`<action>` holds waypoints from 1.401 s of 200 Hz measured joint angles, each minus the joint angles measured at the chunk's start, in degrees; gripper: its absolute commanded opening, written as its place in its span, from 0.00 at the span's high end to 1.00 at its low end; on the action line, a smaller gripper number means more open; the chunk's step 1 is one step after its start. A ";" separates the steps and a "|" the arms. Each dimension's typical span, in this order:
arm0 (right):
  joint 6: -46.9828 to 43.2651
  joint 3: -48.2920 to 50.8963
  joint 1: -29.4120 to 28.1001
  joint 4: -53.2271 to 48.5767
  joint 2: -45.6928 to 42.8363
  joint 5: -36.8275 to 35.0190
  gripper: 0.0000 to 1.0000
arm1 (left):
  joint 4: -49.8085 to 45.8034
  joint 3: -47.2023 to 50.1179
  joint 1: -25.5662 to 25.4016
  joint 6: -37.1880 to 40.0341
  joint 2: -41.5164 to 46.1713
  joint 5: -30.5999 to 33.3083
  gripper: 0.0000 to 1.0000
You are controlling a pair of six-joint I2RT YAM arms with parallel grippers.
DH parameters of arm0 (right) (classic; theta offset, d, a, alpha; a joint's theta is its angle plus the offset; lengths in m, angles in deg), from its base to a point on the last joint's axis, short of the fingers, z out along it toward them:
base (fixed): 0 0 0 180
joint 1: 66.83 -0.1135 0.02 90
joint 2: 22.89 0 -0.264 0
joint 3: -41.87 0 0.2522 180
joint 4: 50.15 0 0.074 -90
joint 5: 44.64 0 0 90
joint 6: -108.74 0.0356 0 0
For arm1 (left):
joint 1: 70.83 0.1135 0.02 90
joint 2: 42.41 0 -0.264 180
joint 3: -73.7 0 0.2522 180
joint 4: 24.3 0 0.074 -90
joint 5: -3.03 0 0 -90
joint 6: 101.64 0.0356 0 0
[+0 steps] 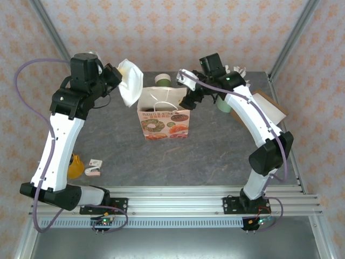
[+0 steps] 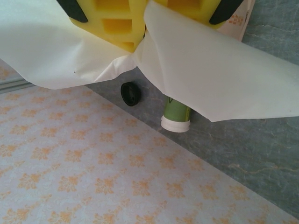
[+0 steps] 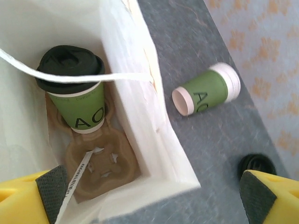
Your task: Pack the takeout coffee
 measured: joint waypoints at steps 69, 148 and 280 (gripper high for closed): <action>-11.47 -3.98 -3.37 3.98 4.85 1.95 0.09 | 0.92 -0.92 0.00 -0.35 -4.52 -2.73 1.00; -12.83 -4.00 -5.77 11.19 8.63 4.00 0.35 | 2.12 -1.70 0.00 -0.52 -5.73 -5.22 1.00; 10.56 -18.88 -1.36 9.14 13.07 15.10 0.96 | 17.81 5.95 -10.36 6.32 -5.49 -0.39 1.00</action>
